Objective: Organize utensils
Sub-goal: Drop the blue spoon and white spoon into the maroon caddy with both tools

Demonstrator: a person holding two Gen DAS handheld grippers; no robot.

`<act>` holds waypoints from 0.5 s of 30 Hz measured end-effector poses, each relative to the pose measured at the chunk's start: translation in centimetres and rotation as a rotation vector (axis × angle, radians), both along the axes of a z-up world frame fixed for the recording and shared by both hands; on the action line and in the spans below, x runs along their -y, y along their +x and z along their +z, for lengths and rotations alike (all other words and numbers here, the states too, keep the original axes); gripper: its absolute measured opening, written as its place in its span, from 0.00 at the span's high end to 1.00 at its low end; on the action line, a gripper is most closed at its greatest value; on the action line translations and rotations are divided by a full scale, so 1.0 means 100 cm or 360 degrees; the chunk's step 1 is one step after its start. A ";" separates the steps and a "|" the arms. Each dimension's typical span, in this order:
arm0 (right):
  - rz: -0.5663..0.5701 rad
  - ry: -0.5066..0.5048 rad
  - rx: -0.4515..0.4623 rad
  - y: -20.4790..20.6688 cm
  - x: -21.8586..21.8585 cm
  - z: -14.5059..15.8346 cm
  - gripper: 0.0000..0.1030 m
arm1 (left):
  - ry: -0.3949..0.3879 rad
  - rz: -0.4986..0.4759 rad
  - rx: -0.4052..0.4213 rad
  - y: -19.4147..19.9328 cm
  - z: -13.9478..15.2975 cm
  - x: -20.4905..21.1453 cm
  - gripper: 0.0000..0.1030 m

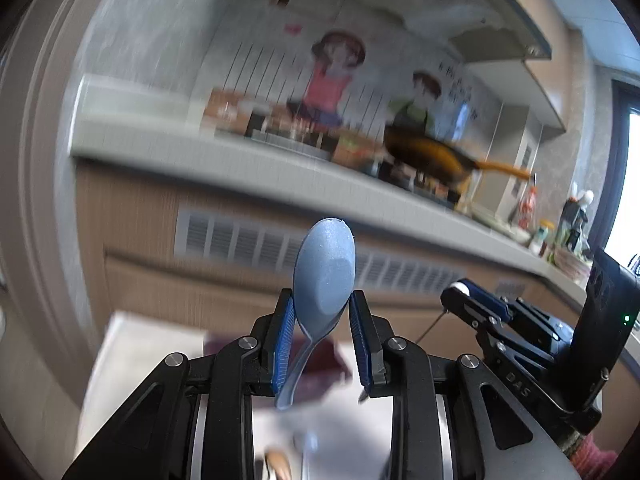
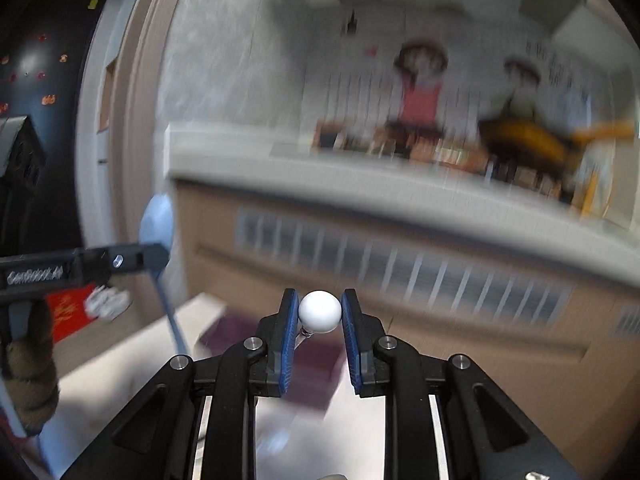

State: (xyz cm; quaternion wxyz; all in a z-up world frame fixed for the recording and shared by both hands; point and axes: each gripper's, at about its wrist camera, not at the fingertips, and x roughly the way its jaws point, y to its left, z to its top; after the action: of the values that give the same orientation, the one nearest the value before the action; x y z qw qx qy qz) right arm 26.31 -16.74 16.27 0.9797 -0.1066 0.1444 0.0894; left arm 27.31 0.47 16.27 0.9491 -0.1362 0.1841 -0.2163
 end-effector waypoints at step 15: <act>-0.0066 -0.0207 -0.0396 0.108 -0.007 -0.105 0.80 | -0.0049 0.0028 -0.0254 0.096 -0.106 0.011 0.73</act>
State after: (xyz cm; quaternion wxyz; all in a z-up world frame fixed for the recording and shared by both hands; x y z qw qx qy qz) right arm 37.08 -16.00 5.78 0.9469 -0.1548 0.2725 0.0721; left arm 36.93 -0.60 5.69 0.9310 -0.1692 0.2546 -0.1993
